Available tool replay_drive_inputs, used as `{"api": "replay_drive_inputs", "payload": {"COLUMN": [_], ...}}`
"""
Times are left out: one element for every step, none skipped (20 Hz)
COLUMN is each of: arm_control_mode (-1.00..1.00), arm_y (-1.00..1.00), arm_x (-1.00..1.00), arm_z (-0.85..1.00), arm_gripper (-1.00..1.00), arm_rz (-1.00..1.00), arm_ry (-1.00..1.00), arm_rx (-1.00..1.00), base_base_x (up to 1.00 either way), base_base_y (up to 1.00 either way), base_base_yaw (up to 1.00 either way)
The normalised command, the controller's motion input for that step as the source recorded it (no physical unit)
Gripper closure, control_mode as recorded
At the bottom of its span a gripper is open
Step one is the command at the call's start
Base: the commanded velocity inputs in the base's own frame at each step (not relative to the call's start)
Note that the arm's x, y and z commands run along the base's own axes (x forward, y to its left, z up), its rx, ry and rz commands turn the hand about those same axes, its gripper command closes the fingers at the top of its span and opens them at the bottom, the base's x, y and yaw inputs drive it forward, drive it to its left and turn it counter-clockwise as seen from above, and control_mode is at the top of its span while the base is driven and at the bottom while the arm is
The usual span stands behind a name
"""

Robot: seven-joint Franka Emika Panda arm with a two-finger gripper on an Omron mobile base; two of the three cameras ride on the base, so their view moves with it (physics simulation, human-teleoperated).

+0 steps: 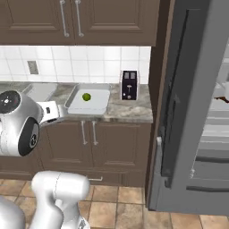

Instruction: Place one lime and one chicken drumstick in each tupperware on the nearby counter, to pack two identical lunches.

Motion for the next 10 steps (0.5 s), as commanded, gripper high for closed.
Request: {"api": "replay_drive_inputs", "payload": {"arm_control_mode": [1.00, 1.00, 1.00, 1.00, 1.00, 1.00, 1.00, 1.00, 1.00, 1.00], "arm_y": [0.00, 0.00, 0.00, 0.00, 0.00, 0.00, 0.00, 0.00, 0.00, 0.00], "arm_x": [0.00, 0.00, 0.00, 0.00, 0.00, 0.00, 0.00, 0.00, 0.00, 0.00], "arm_z": [0.00, 0.00, 0.00, 0.00, 0.00, 0.00, 0.00, 0.00, 0.00, 0.00], "arm_gripper": [-1.00, -1.00, -1.00, -1.00, -1.00, -1.00, -1.00, -1.00, -1.00, -1.00], "arm_rz": [0.00, 0.00, 0.00, 0.00, 0.00, 0.00, 0.00, 0.00, 0.00, 0.00], "arm_ry": [0.00, 0.00, 0.00, 0.00, 0.00, 0.00, 0.00, 0.00, 0.00, 0.00], "arm_rx": [0.00, 0.00, 0.00, 0.00, 0.00, 0.00, 0.00, 0.00, 0.00, 0.00], "base_base_x": [-1.00, -1.00, -0.90, -0.75, -0.61, -0.40, -0.28, -0.20, -0.11, -0.01], "base_base_y": [-0.76, -0.85, -0.94, -1.00, -1.00, -1.00, -1.00, -1.00, -1.00, -1.00], "base_base_yaw": [0.00, 0.00, 0.00, 0.00, 0.00, 0.00, 0.00, 0.00, 0.00, 0.00]}}
